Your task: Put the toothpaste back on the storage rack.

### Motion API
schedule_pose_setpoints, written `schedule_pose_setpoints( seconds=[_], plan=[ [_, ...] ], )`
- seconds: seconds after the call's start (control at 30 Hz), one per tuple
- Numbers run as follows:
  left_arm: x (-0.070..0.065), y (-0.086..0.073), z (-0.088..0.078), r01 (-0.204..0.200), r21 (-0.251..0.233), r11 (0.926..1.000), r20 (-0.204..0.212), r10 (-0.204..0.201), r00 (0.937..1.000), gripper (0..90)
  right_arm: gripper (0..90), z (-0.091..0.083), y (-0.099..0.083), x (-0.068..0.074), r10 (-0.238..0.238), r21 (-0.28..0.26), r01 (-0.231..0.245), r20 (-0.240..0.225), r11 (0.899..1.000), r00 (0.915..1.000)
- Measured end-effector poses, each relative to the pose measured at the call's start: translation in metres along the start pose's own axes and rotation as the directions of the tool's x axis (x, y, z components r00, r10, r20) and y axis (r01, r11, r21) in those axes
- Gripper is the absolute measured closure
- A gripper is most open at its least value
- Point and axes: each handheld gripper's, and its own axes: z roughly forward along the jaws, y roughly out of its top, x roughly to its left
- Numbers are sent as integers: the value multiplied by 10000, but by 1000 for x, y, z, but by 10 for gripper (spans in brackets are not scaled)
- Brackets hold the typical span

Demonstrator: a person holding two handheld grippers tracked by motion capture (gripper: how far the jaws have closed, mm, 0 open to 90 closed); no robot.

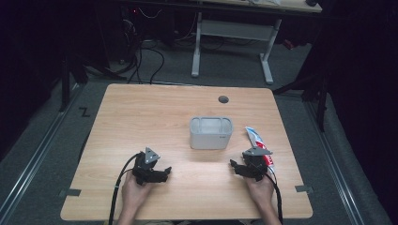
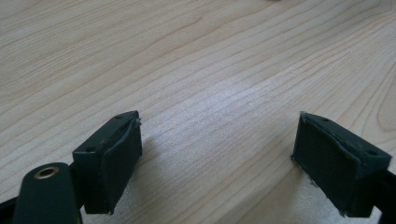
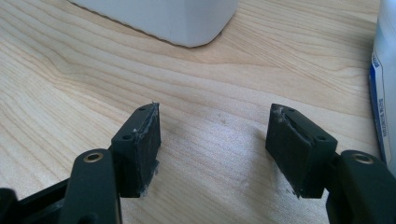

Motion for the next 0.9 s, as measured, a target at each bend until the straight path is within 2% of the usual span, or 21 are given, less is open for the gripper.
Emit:
schedule_pose_setpoints(
  seconds=[0.9],
  plan=[
    [0, 0, 0, 97, 3, 10000, -88, -97, 9999, 159, 325, 0, 0, 1, 51, 23, -51, 23, 10000, 10000]
  ],
)
